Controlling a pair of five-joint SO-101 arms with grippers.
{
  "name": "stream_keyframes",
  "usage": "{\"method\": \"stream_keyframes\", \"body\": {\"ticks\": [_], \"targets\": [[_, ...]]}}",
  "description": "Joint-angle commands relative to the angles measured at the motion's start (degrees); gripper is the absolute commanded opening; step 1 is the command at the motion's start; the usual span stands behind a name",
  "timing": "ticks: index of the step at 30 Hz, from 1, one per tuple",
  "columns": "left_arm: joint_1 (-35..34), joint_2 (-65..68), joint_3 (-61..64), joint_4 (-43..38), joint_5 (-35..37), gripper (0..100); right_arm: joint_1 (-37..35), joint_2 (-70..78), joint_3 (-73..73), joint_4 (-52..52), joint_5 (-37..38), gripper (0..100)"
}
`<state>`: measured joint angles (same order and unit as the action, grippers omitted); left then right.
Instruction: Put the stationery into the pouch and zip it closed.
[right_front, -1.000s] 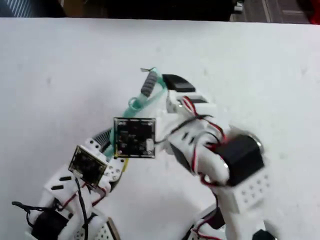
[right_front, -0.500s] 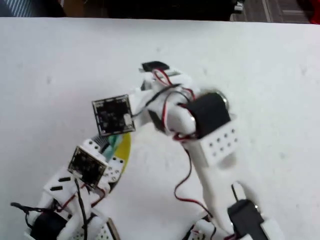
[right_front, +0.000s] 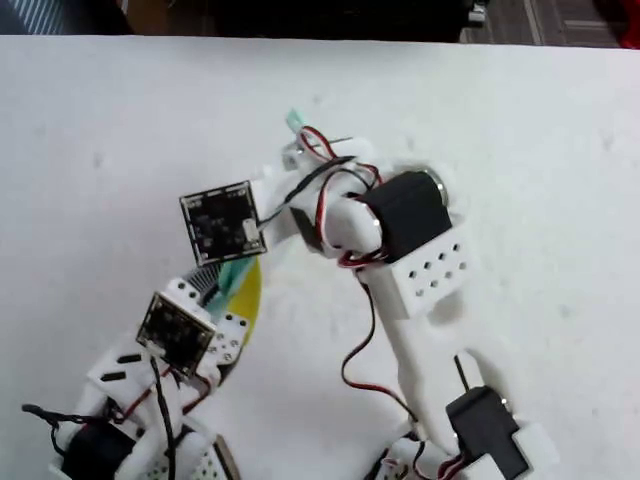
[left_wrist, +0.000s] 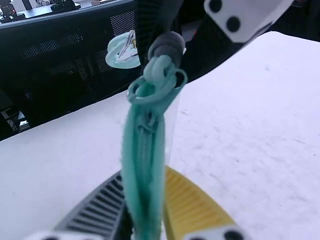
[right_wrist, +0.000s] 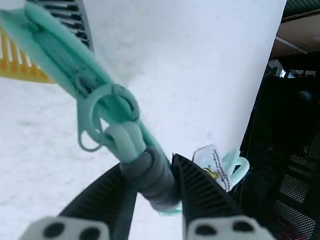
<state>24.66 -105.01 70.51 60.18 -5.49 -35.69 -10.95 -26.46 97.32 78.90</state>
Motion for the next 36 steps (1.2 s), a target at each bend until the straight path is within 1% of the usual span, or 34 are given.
{"method": "stream_keyframes", "body": {"ticks": [1, 4, 11, 12, 14, 16, 18, 19, 22, 28, 30, 33, 36], "targets": [[0.6, 0.2, -0.2, 0.0, -0.4, 3, -0.5, -5.1, -2.4, 1.1, -2.3, 1.7], [0.6, 0.2, -0.2, 0.0, -0.4, 2, -0.5, -8.0, -1.4, 1.1, -3.6, 1.7], [0.6, 0.2, -0.4, -0.1, -0.1, 3, -0.7, -14.6, 8.8, 1.1, -7.8, 1.7], [0.6, 0.2, -0.5, -0.1, 0.0, 5, -0.9, -15.8, 9.3, 1.1, -8.9, 1.7], [0.7, 0.2, -0.3, -0.1, 0.9, 12, -2.2, -17.5, 10.1, 1.1, -11.6, 1.7], [0.6, 0.2, -0.2, 0.3, 5.6, 21, -3.2, -18.2, 11.8, 1.0, -14.2, 1.7], [0.5, 0.2, -0.2, 0.0, 10.5, 24, -4.0, -18.2, 13.8, 0.8, -15.8, 1.7], [0.5, 0.2, -0.3, -0.2, 11.2, 24, -4.4, -18.2, 15.0, 0.7, -16.2, 1.7], [0.7, 0.2, -0.2, -0.8, 10.1, 24, -4.6, -18.2, 17.9, -0.7, -16.2, 1.7], [1.0, 0.2, 0.7, -0.6, 9.9, 24, -4.2, -18.2, 18.5, -3.2, -16.3, 1.7], [1.0, 0.2, 1.9, -0.8, 9.9, 20, -3.2, -18.2, 18.4, -3.6, -17.8, 1.7], [1.1, 0.2, 2.0, -1.0, 9.9, 11, -1.5, -18.2, 18.4, -5.5, -20.0, 1.7], [3.0, 0.2, 2.4, -2.3, 9.8, 4, -1.2, -18.2, 18.7, -5.7, -20.6, 1.7]]}}
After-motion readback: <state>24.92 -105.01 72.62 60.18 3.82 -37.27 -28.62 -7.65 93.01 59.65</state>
